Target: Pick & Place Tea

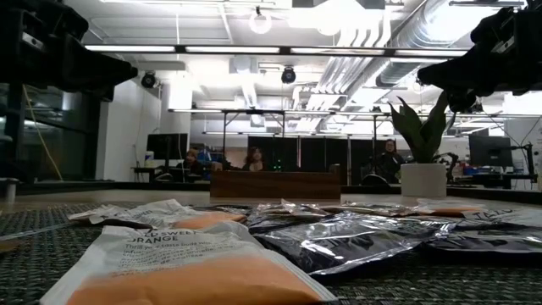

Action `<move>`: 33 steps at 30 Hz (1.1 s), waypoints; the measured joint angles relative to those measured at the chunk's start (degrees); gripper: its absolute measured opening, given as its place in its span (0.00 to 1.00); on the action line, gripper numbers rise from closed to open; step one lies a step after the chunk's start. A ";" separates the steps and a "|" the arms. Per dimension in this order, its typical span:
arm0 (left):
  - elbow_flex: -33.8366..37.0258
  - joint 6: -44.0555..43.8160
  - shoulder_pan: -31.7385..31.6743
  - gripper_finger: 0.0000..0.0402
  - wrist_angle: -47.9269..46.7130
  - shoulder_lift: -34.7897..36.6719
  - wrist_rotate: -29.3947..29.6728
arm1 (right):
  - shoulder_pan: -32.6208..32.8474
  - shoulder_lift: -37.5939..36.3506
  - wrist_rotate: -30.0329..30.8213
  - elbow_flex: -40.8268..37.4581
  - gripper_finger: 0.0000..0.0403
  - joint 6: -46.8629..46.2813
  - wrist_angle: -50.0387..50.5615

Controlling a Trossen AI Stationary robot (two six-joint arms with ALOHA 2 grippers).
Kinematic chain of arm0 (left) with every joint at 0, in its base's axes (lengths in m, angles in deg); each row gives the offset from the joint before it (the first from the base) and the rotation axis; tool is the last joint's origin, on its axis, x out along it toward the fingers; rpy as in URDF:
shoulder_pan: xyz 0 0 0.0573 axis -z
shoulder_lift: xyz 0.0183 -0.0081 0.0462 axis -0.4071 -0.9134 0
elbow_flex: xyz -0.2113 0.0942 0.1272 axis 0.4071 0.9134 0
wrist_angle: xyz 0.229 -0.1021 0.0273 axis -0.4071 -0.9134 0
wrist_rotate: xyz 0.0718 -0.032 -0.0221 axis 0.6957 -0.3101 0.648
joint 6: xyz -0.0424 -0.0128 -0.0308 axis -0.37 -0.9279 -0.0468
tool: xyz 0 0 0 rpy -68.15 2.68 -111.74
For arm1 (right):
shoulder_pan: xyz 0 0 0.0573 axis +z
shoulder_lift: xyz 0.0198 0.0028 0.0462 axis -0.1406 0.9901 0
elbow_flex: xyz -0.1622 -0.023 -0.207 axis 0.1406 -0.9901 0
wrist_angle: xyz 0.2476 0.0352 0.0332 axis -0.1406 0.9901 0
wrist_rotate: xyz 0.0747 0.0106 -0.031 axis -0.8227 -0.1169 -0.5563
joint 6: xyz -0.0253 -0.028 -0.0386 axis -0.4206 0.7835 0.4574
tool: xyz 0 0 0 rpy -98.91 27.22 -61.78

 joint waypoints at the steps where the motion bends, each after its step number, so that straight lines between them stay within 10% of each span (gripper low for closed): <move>1: 0.02 0.01 0.00 0.21 0.02 0.02 0.01 | 0.00 -0.01 0.00 0.00 0.03 0.00 -0.01; 33: 0.00 0.00 0.01 0.21 0.00 -0.01 -0.02 | 0.00 0.00 0.70 0.00 0.03 -2.19 1.65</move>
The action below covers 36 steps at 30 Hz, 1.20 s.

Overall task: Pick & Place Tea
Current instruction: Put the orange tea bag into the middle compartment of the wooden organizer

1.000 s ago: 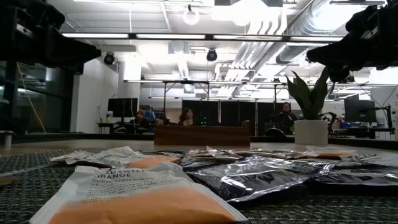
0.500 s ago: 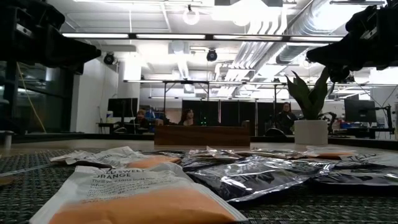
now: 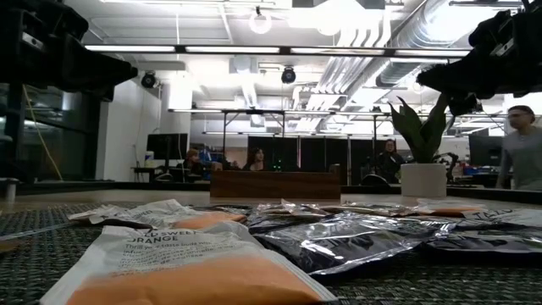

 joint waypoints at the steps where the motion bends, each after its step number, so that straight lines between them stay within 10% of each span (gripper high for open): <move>1: 0.01 0.02 0.00 0.21 -0.01 0.02 0.01 | -0.03 0.07 0.82 0.03 0.03 -1.05 0.03; 14: 0.00 0.01 0.00 0.21 0.01 0.01 0.00 | -0.04 10.85 9.94 6.55 0.14 -13.43 13.23; 36: 0.01 0.00 -0.01 0.21 0.01 0.00 0.01 | -0.04 34.96 -17.52 8.02 0.41 -34.06 13.21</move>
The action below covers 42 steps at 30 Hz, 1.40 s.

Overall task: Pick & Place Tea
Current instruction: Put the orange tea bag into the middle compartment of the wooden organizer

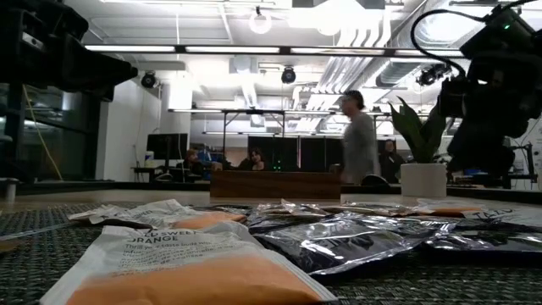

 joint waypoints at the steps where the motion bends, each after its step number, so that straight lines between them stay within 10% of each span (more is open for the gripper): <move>1: 0.01 0.00 -0.01 0.21 0.00 0.00 -0.01 | 0.00 0.66 -0.87 0.00 0.41 -0.12 -0.07; 42: -0.01 0.00 0.01 0.21 -0.01 0.02 -0.01 | 5.52 28.54 -7.12 3.54 0.42 -2.93 -18.47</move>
